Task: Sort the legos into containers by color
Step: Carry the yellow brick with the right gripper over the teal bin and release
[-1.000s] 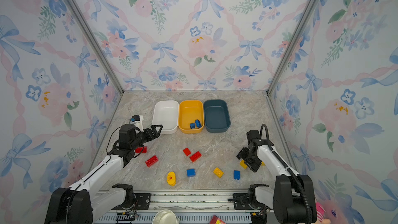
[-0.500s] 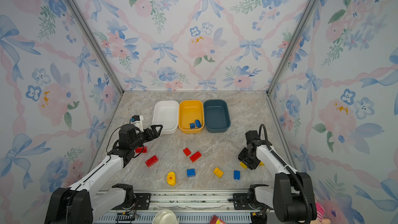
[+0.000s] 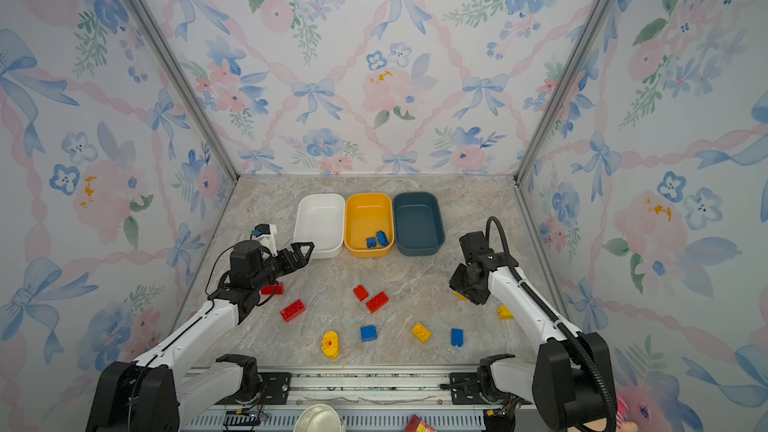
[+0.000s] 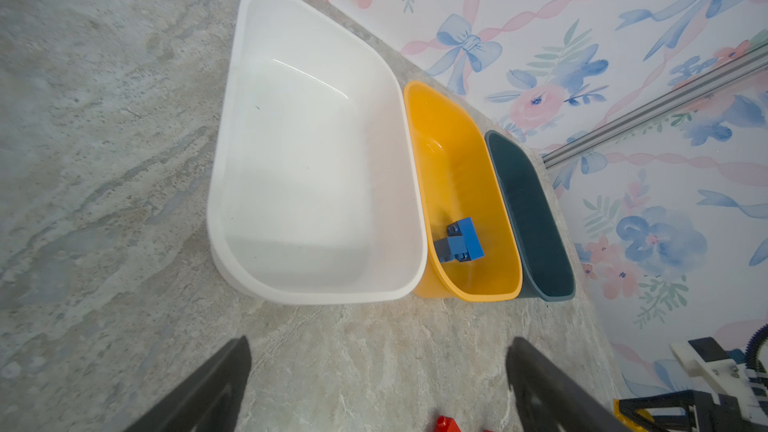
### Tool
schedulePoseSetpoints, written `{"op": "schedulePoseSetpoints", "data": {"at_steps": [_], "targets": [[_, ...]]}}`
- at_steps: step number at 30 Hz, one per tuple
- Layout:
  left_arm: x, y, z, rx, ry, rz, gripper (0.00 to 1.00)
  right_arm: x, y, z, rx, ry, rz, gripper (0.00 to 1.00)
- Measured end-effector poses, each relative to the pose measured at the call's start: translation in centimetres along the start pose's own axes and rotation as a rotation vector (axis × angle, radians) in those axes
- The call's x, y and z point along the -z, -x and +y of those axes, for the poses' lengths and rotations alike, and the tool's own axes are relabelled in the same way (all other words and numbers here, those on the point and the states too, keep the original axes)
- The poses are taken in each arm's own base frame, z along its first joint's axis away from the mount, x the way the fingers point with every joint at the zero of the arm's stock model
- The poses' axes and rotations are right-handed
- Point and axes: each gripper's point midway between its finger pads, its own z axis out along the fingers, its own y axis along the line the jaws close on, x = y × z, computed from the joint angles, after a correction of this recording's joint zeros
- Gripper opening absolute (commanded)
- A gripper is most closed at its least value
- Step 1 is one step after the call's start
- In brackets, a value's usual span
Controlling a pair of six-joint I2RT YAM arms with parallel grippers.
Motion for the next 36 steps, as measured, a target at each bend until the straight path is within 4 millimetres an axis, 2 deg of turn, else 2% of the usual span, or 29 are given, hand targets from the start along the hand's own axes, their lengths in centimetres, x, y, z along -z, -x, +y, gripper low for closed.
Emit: {"op": "schedulePoseSetpoints", "data": {"at_steps": [5,11,16,23,29,36], "targets": [[0.0,0.0,0.0,0.000,0.001,0.000,0.98,1.6,2.4,4.2,0.096,0.040,-0.045,0.39],[0.0,0.0,0.0,0.000,0.001,0.000,0.98,2.2,5.0,9.1,0.219,0.071,-0.082,0.38],[0.0,-0.1,0.0,0.000,0.001,0.001,0.98,1.7,7.2,12.4,0.294,0.083,-0.105,0.38],[0.0,-0.1,0.1,0.000,0.002,0.002,0.98,-0.4,10.0,16.7,0.381,0.091,-0.124,0.38],[0.0,-0.1,0.1,0.000,0.003,0.003,0.98,-2.8,11.5,18.9,0.427,0.085,-0.121,0.39],[0.4,-0.6,0.2,0.000,0.024,0.014,0.98,-6.6,11.1,18.8,0.454,0.043,-0.063,0.44]]}}
